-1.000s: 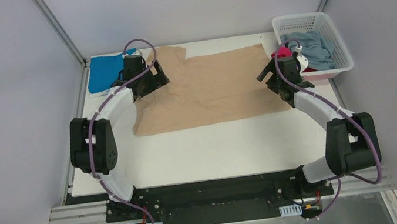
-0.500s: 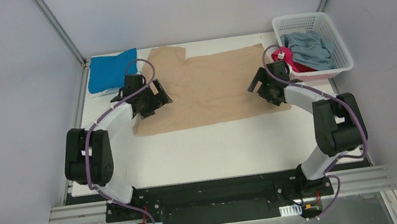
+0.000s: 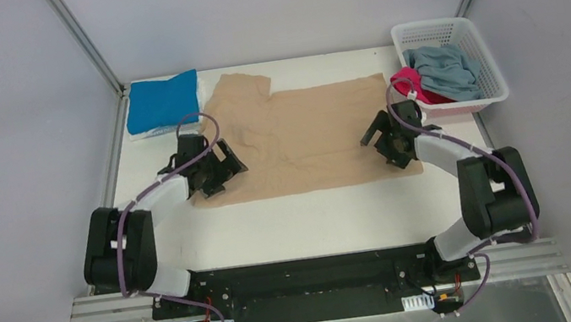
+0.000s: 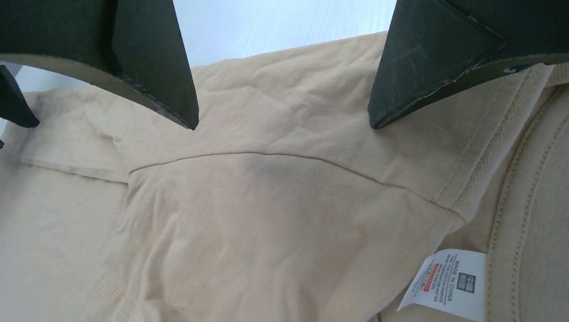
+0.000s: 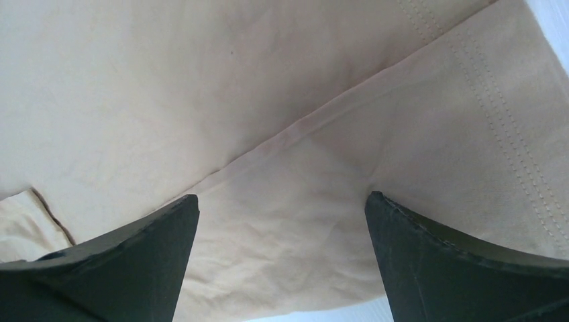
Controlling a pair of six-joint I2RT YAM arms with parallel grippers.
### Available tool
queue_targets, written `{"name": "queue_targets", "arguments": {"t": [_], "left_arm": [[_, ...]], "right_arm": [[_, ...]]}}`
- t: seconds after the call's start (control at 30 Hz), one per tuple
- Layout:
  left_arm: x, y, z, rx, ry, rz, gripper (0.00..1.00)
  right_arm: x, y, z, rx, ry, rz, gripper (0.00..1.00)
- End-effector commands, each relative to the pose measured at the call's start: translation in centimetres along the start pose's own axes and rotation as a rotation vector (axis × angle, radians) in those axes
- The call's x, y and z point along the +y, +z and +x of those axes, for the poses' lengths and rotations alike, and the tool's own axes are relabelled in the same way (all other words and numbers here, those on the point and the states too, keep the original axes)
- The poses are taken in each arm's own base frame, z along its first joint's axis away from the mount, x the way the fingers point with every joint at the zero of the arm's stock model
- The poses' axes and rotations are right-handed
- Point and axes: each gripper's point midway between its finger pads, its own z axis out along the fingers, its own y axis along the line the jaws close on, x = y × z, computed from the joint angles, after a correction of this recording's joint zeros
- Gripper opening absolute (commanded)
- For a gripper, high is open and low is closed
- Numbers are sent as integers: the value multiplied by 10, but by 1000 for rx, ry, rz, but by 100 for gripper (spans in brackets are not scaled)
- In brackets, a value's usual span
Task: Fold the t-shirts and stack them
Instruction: Fold the flattened tshirt in 1/3 of the way
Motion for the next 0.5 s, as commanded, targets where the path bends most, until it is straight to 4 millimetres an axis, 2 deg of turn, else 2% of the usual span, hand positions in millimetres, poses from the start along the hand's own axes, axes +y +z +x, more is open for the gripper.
{"name": "queue_targets", "arguments": {"t": [0.0, 0.17, 0.23, 0.37, 0.47], "left_arm": [[37, -26, 48, 55, -99, -93, 99], [78, -68, 79, 13, -178, -227, 99], [82, -80, 87, -5, -209, -216, 99], [87, -95, 104, -10, -277, -192, 99], [88, -104, 107, -33, -293, -174, 99]], "right_arm": [[-45, -33, 53, 131, 80, 94, 99], [-76, -71, 85, 155, 111, 121, 99], [-85, -83, 98, 171, 125, 111, 99], [-82, -101, 124, 241, 156, 16, 99], [-79, -108, 129, 247, 168, -30, 99]]}}
